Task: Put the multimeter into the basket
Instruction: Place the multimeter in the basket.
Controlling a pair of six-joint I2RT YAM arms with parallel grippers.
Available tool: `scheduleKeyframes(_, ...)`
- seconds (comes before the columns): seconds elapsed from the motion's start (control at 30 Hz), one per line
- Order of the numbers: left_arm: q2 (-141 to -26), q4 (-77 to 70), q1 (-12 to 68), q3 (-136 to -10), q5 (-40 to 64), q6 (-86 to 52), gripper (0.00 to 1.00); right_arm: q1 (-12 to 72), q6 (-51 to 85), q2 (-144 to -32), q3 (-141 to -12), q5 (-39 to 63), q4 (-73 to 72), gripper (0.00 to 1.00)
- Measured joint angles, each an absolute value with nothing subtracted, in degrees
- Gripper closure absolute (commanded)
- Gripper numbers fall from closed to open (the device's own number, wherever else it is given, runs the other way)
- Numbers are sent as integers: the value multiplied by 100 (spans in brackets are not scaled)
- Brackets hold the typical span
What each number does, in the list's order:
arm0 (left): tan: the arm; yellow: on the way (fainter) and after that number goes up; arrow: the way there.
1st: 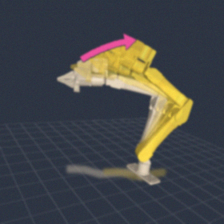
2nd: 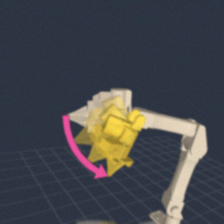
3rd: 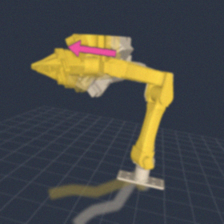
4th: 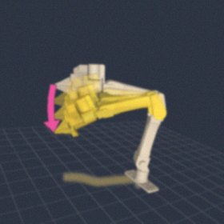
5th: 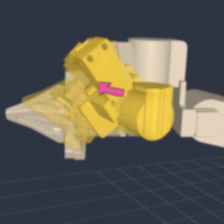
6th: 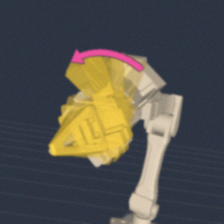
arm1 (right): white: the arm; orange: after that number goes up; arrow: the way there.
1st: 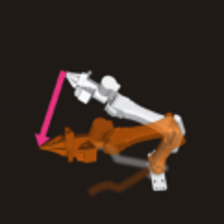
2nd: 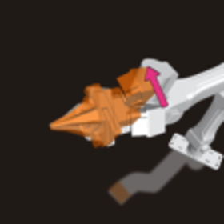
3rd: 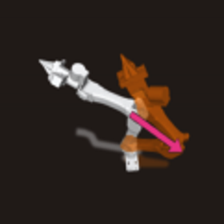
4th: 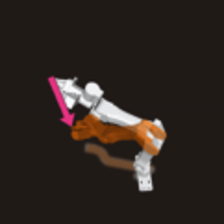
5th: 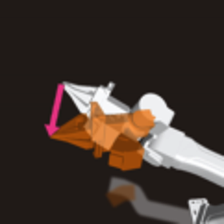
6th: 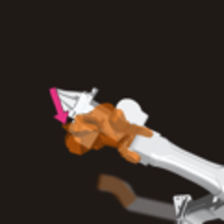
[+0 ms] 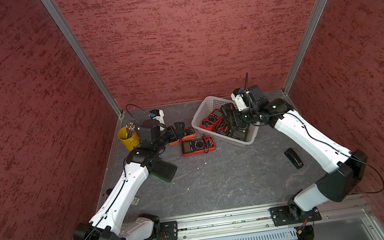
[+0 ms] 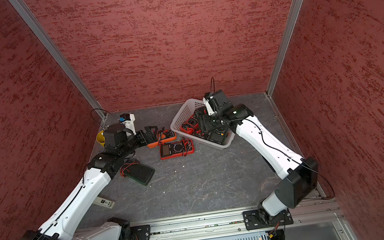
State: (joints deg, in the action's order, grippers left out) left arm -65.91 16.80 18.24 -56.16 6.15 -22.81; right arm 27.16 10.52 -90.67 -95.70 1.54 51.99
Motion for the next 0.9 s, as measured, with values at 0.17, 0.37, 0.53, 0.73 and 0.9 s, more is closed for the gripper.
scheduleKeyframes(0.17, -6560, 1721, 1754, -5492, 622, -2268, 0, 2663, 246, -10350, -11000, -169, 5227, 55)
scheduleKeyframes(0.37, -6565, 1789, 1688, -5417, 652, -2265, 0, 2561, -545, -11845, -12623, -624, 5476, 58)
scheduleKeyframes(0.53, -6639, 1813, 1625, -5415, 716, -2268, 0, 2412, -1002, -12820, -13557, -967, 5704, 58)
scheduleKeyframes(0.73, -6670, 1868, 1518, -5330, 764, -2265, 0, 2165, -1448, -13273, -13721, -1173, 5878, 57)
scheduleKeyframes(0.9, -6670, 1870, 1441, -5323, 801, -2268, 0, 1920, -1671, -13334, -13721, -1188, 5944, 57)
